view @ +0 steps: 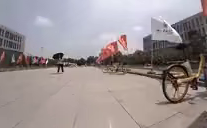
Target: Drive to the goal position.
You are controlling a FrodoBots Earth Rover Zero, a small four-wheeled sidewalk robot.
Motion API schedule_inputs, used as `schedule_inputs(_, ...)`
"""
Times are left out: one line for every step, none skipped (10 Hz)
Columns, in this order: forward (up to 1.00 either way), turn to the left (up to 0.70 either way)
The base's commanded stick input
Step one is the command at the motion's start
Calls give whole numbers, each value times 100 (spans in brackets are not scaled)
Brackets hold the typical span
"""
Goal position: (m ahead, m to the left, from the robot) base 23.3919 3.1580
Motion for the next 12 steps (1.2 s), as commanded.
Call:
schedule_inputs(100, 2)
schedule_inputs(100, 11)
schedule_inputs(100, 21)
schedule_inputs(100, 0)
schedule_inputs(100, 0)
schedule_inputs(100, 0)
schedule_inputs(100, 1)
schedule_inputs(100, 21)
schedule_inputs(100, 8)
schedule_inputs(100, 0)
schedule_inputs(100, 0)
schedule_inputs(100, 0)
